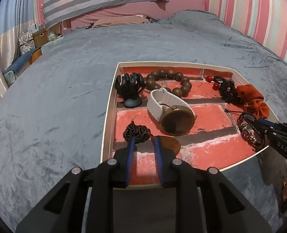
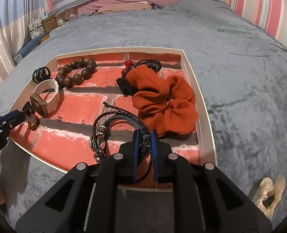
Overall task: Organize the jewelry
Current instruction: 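Open both grippers to release the items and lift away from the tray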
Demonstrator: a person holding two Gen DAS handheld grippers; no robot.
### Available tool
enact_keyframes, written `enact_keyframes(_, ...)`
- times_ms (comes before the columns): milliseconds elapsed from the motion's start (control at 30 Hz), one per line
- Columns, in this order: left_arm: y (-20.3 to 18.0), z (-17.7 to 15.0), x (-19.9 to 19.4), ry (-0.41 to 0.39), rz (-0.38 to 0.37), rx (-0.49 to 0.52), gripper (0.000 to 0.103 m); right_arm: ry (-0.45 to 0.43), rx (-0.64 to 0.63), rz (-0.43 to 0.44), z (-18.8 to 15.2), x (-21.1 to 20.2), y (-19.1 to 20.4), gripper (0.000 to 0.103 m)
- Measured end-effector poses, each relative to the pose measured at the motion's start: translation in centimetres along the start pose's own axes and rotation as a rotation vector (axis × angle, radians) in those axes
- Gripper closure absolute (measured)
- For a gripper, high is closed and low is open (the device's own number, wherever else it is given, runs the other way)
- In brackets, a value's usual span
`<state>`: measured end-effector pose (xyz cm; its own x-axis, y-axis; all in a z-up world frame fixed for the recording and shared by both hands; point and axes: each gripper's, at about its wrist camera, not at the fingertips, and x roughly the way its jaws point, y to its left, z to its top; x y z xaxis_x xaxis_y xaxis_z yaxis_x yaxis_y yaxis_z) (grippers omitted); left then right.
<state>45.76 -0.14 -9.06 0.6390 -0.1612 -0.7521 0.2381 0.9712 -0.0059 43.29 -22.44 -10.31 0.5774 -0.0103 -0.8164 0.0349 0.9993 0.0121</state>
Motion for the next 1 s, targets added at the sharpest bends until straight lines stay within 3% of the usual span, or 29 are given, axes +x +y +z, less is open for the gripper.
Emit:
enact_keyframes(67, -0.1, 0.1, -0.2, 0.002, 0.002, -0.001, 0.074, -0.001, 0.005, 0.008, 0.2, -0.2, -0.1, 0.088)
enact_keyframes(100, -0.2, 0.2, -0.4, -0.002, 0.011, 0.000, 0.059, -0.004, 0.008, 0.011, 0.3, -0.4, -0.2, 0.086)
enact_keyframes(133, -0.2, 0.2, -0.7, -0.011, 0.018, 0.000, 0.051, -0.008, 0.014, 0.014, 0.4, -0.6, -0.3, 0.082)
enact_keyframes(167, -0.3, 0.3, -1.1, -0.025, 0.021, 0.003, 0.050, -0.017, 0.025, 0.019, 0.5, -0.9, -0.5, 0.074)
enact_keyframes(267, -0.6, 0.4, -1.8, -0.028, 0.011, 0.002, 0.050, -0.043, 0.046, 0.035, 0.9, -1.9, -0.9, 0.066)
enact_keyframes(400, -0.9, 0.9, -3.6, -0.060, 0.005, -0.009, 0.042, -0.080, 0.049, 0.025, 1.3, -3.4, -1.0, 0.051)
enact_keyframes(533, -1.4, 1.4, -6.2, -0.109, 0.019, -0.020, 0.021, -0.120, 0.046, 0.013, 1.5, -5.2, -1.3, 0.036)
enact_keyframes(667, -2.1, 1.6, -8.7, -0.144, 0.021, -0.026, 0.020, -0.174, 0.031, -0.012, 1.4, -7.5, -1.5, 0.013)
enact_keyframes(767, -3.1, 1.5, -11.1, -0.177, 0.029, -0.028, 0.014, -0.212, 0.022, -0.031, 1.4, -9.5, -2.0, 0.004)
enact_keyframes(833, -3.9, 1.3, -12.5, -0.198, 0.038, -0.027, 0.008, -0.237, 0.013, -0.042, 1.3, -10.8, -2.5, 0.004)
enact_keyframes(1000, -6.5, 0.5, -15.2, -0.233, 0.034, -0.013, 0.007, -0.265, -0.014, -0.075, 0.5, -13.5, -4.0, 0.004)
